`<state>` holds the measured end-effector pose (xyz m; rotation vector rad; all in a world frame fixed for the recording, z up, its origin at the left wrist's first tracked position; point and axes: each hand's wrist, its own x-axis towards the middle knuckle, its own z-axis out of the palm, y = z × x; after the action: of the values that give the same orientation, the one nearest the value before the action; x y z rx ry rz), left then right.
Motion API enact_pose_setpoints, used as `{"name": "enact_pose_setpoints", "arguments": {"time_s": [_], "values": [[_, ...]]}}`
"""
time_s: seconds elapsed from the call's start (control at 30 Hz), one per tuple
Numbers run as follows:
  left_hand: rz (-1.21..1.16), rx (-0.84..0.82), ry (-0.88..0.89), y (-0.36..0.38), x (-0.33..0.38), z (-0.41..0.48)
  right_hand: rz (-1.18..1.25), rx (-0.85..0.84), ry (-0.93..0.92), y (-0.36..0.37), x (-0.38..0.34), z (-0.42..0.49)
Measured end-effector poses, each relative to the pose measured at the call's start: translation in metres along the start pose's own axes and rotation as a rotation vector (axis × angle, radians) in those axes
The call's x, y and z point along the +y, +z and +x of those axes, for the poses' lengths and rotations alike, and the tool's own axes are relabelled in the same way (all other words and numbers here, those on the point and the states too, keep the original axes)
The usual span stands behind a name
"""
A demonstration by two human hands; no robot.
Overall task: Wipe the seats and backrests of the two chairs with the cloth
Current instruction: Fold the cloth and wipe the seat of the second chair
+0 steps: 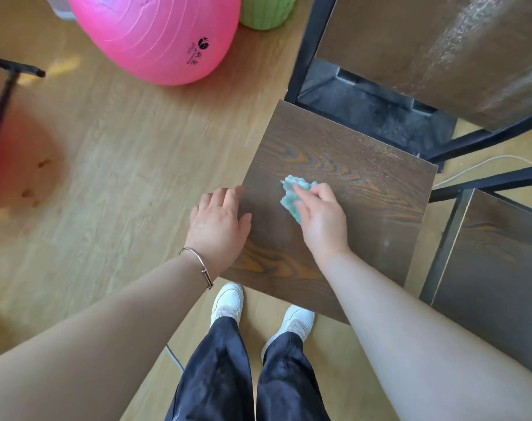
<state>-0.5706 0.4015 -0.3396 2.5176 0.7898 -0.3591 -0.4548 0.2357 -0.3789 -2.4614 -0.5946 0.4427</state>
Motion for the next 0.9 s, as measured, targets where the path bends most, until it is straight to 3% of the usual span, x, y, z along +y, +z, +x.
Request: {"name": "enact_pose_setpoints", "arguments": {"time_s": [0.17,0.23,0.47,0.73,0.9], "values": [[0.008,0.053,0.025,-0.013,-0.005,0.031,0.102,0.109,0.023,-0.012,-0.031,0.105],[0.051,0.052,0.052,-0.018,-0.007,0.041,0.011,0.107,-0.018,-0.009,-0.041,0.14],[0.171,0.038,0.066,-0.026,-0.021,0.058,-0.217,-0.1,-0.049,0.013,-0.045,0.185],[0.239,0.05,0.064,-0.036,-0.045,0.047,-0.253,-0.163,-0.124,0.031,-0.053,0.125],[0.344,0.054,0.096,-0.036,-0.052,0.038,-0.322,-0.219,-0.31,0.064,-0.053,0.036]]}}
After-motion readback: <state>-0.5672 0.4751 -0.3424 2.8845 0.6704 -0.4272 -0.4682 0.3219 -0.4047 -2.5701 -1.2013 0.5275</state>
